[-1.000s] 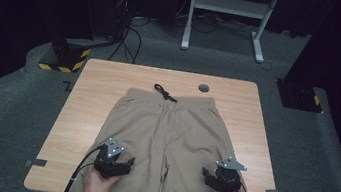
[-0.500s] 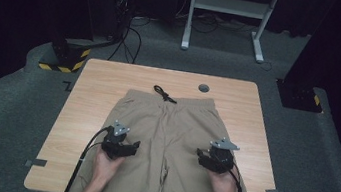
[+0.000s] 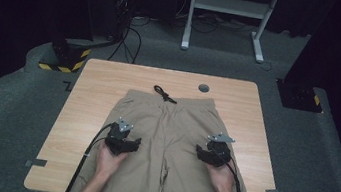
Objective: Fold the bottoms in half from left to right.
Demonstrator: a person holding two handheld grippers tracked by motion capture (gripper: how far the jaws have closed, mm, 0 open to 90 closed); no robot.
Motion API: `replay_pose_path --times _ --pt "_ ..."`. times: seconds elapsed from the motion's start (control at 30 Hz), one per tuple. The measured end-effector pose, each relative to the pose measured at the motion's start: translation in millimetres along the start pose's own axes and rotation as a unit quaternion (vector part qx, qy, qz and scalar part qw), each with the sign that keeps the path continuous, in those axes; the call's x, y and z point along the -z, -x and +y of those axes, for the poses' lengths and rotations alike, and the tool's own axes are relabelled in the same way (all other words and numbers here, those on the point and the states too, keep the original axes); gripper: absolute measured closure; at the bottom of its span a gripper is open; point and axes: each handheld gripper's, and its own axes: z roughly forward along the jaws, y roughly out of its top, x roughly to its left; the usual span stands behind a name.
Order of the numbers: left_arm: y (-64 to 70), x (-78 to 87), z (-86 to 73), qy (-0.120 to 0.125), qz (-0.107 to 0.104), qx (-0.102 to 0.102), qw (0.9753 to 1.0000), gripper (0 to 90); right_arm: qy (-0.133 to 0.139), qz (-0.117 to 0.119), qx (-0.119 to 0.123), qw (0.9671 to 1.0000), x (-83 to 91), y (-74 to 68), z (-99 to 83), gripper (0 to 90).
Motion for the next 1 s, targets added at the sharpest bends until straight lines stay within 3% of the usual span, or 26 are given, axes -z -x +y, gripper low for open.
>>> replay_pose_path --times 0.17,0.3,0.6,0.7,0.8,0.83,1.0 --pt "6.4 8.1 -12.3 0.018 -0.006 -0.003 0.9998 30.3 0.015 -0.001 -0.002 0.9999 8.9 -5.3 -12.8 36.1" --pt "14.6 20.5 -26.2 0.024 -0.010 -0.005 0.9996 30.3 0.011 0.002 0.001 0.9999 21.0 -11.6 -24.3 36.0" --pt "26.0 40.6 -40.2 0.005 -0.030 -0.019 0.9993 29.9 0.010 0.011 0.009 0.9999 44.4 -21.9 -47.3 35.4" --pt "20.8 39.9 -33.9 -0.002 -0.045 -0.013 0.9989 30.7 0.003 0.019 0.009 0.9998 45.1 -20.5 -46.0 33.8" --pt "15.7 39.4 -27.2 0.008 -0.038 -0.012 0.9992 30.6 0.012 0.028 0.000 0.9995 43.9 -17.0 -41.5 33.9" --pt "7.1 38.7 -18.2 0.022 -0.034 -0.004 0.9992 30.6 0.022 0.026 -0.001 0.9994 43.6 -16.3 -39.2 34.5" --pt "-14.3 36.6 -1.7 0.043 -0.012 0.023 0.9987 33.2 0.033 0.017 0.002 0.9993 36.9 -13.8 -31.4 35.3"
